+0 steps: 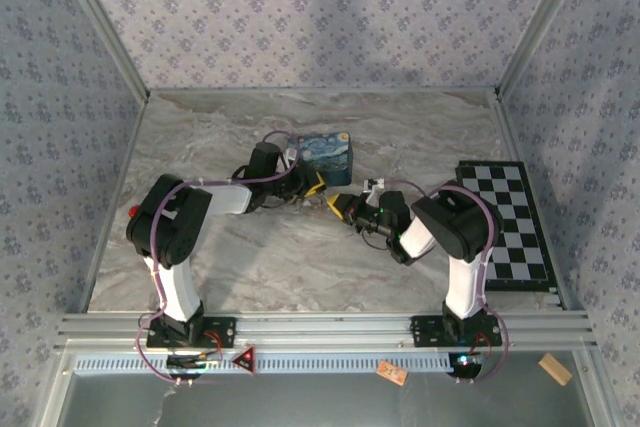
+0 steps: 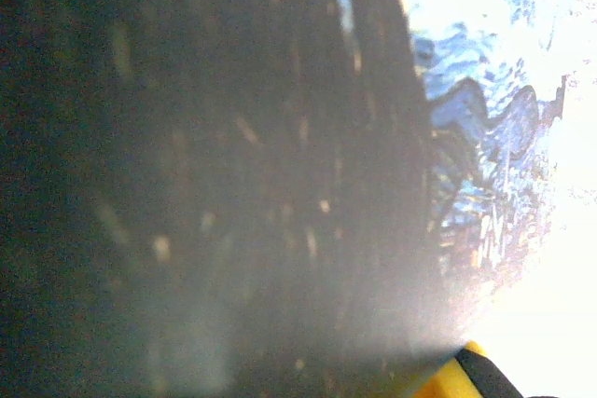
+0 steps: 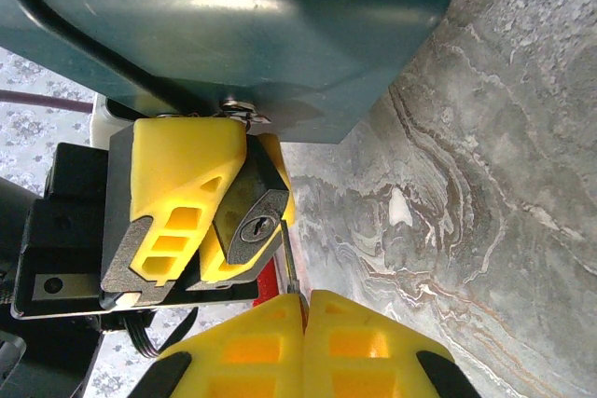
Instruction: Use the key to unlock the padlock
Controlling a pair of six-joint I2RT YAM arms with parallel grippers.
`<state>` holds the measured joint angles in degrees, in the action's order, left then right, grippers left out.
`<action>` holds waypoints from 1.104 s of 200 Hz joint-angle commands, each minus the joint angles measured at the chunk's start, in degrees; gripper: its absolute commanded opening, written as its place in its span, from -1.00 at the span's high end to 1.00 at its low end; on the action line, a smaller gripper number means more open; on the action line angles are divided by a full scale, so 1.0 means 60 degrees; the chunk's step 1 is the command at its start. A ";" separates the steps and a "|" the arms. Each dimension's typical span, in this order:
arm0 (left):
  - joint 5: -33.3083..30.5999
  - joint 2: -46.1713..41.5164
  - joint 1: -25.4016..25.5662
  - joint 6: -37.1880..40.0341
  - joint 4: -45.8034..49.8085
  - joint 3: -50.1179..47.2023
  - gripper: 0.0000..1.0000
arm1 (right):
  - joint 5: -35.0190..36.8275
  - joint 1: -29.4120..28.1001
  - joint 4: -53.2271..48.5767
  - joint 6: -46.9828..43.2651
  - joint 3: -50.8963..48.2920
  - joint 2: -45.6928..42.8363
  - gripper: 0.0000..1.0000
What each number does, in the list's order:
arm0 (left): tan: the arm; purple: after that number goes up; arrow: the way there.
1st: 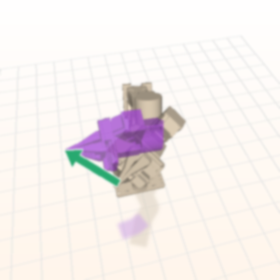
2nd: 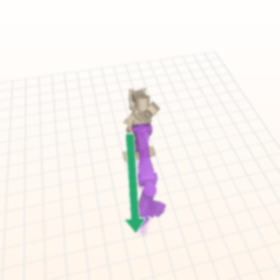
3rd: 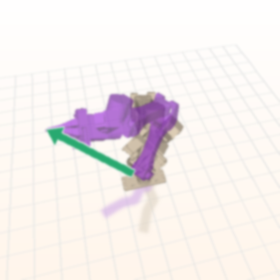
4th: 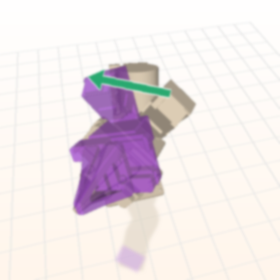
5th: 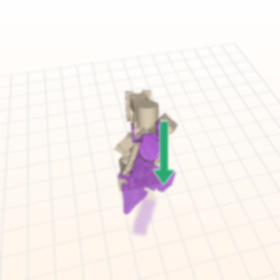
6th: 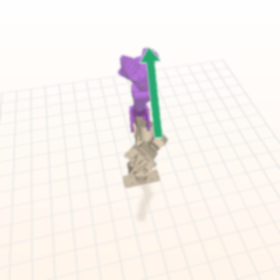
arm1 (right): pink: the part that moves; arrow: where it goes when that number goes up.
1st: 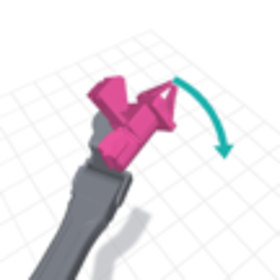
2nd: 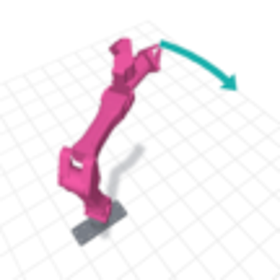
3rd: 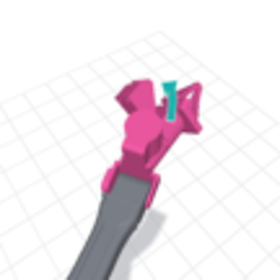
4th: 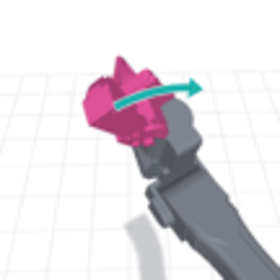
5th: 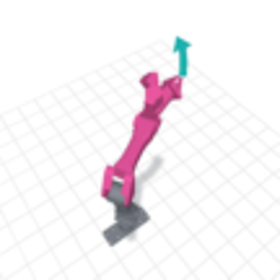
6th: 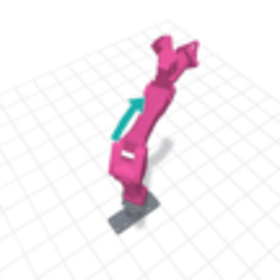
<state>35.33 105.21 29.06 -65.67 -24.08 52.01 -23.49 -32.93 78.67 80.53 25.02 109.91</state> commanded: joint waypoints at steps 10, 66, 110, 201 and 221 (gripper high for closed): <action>0.0421 -0.0060 0.0075 -0.0091 -0.0452 0.0092 0.96 | -0.0072 -0.0035 0.0195 -0.0223 0.0010 -0.0212 1.00; 0.0441 -0.0044 0.0046 -0.0158 -0.0617 0.0029 0.97 | 0.0003 -0.0053 0.0203 -0.0248 -0.0155 -0.0387 1.00; 0.0451 -0.0044 0.0029 -0.0174 -0.0679 -0.0003 0.97 | 0.0032 -0.0051 0.0196 -0.0249 -0.0198 -0.0345 1.00; 0.0508 -0.0076 -0.0055 -0.0252 -0.0908 -0.0143 0.97 | 0.0215 -0.0035 0.0203 -0.0249 -0.0436 -0.0425 1.00; 0.0513 -0.0059 -0.0053 -0.0305 -0.0998 -0.0172 0.96 | 0.0237 -0.0020 0.0202 -0.0251 -0.0482 -0.0475 1.00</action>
<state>35.62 105.21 28.99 -66.76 -26.39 51.16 -23.20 -32.93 78.72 80.12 22.94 108.71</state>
